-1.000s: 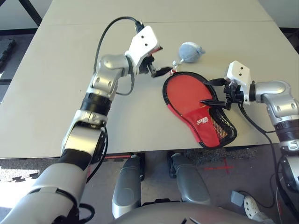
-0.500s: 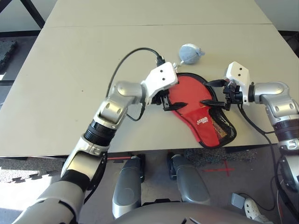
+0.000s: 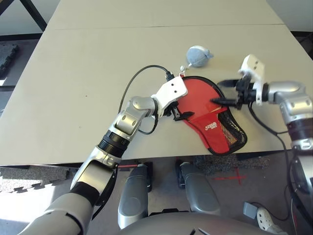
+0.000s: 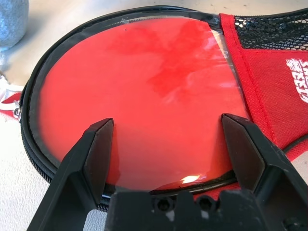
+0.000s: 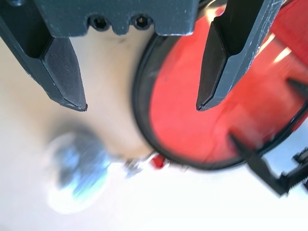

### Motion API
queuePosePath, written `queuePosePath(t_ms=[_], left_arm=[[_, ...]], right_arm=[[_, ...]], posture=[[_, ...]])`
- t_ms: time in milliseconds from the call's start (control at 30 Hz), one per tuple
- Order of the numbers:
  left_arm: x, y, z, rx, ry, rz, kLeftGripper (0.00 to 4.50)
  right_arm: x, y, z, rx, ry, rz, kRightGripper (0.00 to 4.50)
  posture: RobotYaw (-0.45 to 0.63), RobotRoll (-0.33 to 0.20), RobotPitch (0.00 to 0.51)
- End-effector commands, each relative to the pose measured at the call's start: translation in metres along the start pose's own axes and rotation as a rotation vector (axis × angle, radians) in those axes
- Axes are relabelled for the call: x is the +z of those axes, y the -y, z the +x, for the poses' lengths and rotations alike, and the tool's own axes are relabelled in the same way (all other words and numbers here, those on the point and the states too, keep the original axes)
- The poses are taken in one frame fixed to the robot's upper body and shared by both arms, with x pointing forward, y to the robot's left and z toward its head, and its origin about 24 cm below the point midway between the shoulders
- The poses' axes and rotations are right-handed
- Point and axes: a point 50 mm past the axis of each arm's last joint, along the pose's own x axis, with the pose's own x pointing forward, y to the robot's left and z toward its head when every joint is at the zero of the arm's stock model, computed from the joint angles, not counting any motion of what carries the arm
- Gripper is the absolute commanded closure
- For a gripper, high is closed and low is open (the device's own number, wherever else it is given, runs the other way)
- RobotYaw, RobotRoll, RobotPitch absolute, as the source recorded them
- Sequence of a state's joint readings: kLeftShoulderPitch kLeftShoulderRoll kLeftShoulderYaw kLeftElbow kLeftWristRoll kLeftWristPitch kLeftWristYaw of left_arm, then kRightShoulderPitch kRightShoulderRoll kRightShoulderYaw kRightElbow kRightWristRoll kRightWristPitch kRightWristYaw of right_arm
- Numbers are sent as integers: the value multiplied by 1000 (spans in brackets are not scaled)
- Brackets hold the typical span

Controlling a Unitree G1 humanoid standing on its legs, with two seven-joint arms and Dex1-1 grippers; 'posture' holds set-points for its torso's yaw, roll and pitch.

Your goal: Store the ping-pong paddle in its case and zip it.

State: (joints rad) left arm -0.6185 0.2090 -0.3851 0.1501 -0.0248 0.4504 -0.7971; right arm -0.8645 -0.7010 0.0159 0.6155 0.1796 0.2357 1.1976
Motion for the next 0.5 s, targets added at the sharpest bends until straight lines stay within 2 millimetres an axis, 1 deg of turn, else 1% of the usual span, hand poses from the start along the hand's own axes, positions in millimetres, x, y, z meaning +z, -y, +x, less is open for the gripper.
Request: queuePosePath(t_ms=[33, 167, 267, 367, 500], left_arm=[[-33, 14, 4, -29, -146, -69, 38], [-33, 20, 5, -40, -151, -80, 38], [-31, 25, 6, -46, -146, -88, 38], [-28, 32, 6, -55, -139, -96, 38], [-26, 35, 5, -56, -140, -99, 38]], right_arm=[[-1, 13, -3, -80, -17, -23, 0], [4, 25, 7, -161, -42, -72, 0], [7, 30, 16, -199, -53, -82, 0], [9, 29, 35, -233, -67, -82, 0], [11, 25, 52, -249, -78, -75, 0]], posture=[[-70, 0, 236], [-61, 0, 244], [-53, 0, 249], [-37, 0, 256], [-19, 0, 263]])
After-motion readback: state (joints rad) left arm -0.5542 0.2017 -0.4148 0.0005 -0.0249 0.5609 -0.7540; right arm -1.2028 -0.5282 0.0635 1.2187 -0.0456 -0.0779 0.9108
